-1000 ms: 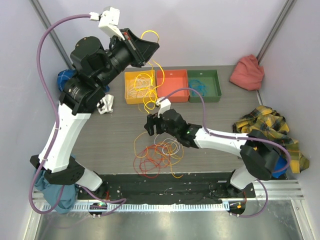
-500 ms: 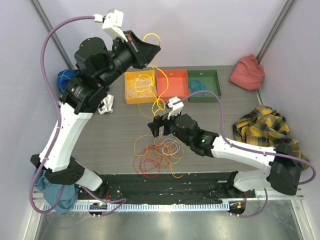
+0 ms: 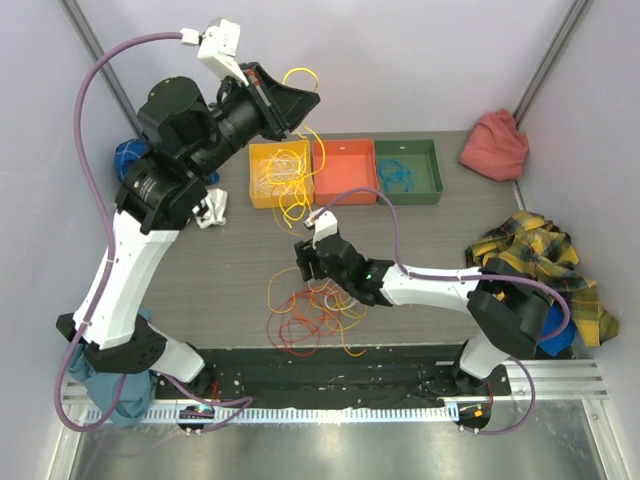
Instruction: Untangle the cables
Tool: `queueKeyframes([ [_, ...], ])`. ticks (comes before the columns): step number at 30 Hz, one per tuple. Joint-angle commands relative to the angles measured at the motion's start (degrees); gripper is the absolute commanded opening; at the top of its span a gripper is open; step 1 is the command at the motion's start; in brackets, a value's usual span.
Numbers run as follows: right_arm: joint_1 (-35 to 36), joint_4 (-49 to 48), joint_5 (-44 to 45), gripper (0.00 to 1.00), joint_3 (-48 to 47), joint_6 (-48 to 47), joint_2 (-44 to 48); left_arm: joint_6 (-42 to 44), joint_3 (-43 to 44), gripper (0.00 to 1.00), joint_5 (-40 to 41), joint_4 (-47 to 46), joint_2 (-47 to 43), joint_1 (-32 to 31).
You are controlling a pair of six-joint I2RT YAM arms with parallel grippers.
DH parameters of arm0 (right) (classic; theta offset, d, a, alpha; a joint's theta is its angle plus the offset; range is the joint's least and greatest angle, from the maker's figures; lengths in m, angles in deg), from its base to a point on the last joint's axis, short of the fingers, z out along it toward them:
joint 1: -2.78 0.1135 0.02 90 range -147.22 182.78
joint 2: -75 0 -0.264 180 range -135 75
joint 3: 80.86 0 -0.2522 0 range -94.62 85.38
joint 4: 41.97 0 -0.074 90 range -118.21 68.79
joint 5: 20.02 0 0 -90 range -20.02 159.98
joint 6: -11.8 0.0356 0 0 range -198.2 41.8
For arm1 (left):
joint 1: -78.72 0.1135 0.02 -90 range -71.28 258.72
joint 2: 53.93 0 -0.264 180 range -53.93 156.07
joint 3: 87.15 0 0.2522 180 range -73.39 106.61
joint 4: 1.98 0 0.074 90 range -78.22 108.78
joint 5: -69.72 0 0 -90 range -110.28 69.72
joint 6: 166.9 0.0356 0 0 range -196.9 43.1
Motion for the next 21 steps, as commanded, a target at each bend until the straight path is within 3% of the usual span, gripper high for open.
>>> queueKeyframes([
  [1,-0.9,-2.9,0.4,0.50,-2.5,0.7,0.2,-0.1,-1.1,0.00,-1.1,-2.1,-3.4,0.0],
  [2,-0.9,-3.6,0.2,0.34,-1.7,0.9,1.0,0.2,-1.5,0.00,-0.7,-2.0,-3.6,0.0],
  [5,-0.9,-2.1,2.6,0.01,0.1,2.2,6.1,1.8,-2.5,0.00,1.7,-1.7,-4.2,0.0],
  [11,-0.9,10.0,11.1,0.01,-0.1,1.7,25.1,7.9,-3.0,0.00,11.6,0.0,-3.7,0.1],
  [16,-1.0,22.2,22.5,0.01,-8.6,0.1,42.2,11.4,-2.7,0.00,18.5,-0.7,-1.9,0.7],
  [21,-0.9,30.0,31.1,0.01,-19.2,-3.5,49.8,11.9,-1.9,0.00,21.4,1.7,1.9,3.7],
])
